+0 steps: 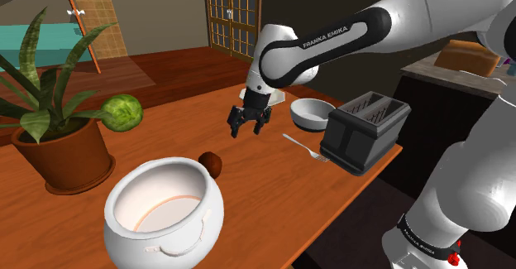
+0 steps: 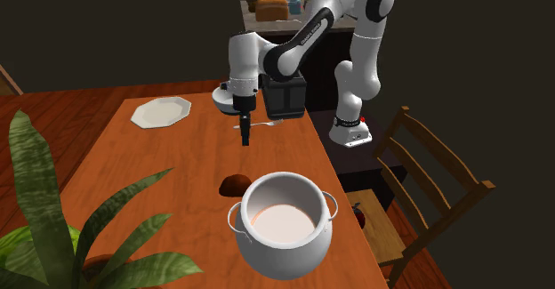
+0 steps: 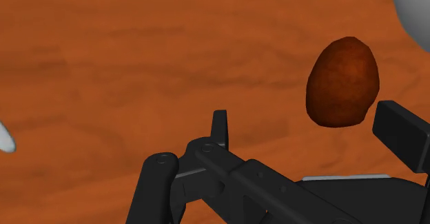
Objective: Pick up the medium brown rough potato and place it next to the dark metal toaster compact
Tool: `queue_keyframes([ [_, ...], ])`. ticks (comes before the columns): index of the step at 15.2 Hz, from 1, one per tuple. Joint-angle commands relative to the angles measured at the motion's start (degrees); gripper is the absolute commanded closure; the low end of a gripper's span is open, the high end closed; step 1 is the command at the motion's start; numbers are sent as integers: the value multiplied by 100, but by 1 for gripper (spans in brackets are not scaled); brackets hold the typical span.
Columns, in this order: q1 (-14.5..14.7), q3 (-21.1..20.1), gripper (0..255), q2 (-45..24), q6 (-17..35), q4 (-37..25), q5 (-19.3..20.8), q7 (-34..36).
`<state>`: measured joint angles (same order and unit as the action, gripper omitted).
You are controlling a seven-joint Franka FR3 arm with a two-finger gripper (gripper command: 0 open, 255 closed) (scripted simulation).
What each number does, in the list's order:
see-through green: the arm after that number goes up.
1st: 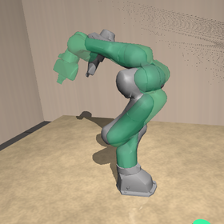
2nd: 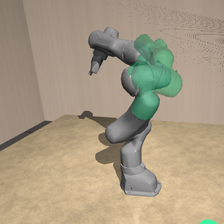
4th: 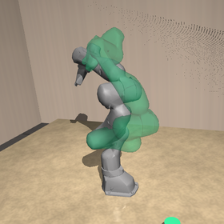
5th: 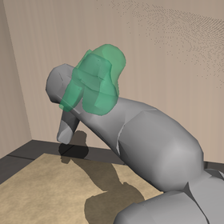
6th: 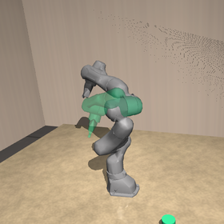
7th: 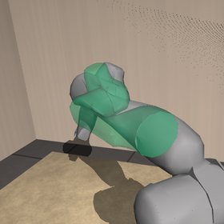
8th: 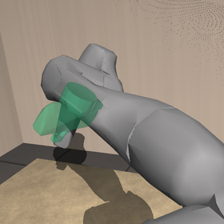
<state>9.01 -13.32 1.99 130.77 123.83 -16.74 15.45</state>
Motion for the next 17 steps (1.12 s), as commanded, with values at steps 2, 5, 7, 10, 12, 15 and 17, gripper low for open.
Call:
queue_keyframes([
  [2, 94, -97, 0, -642, 238, -440, 44, 133],
  [5, 211, -167, 0, -1275, 417, -928, 123, 276],
  [7, 302, -197, 0, -1700, 503, -1290, 190, 373],
  [10, 408, -213, 0, -2141, 563, -1694, 262, 471],
  [12, 440, -213, 0, -2250, 676, -1694, 279, 482],
  [15, 489, -212, 0, -2419, 842, -1703, 305, 498],
  [17, 532, -209, 0, -2569, 981, -1719, 328, 513],
])
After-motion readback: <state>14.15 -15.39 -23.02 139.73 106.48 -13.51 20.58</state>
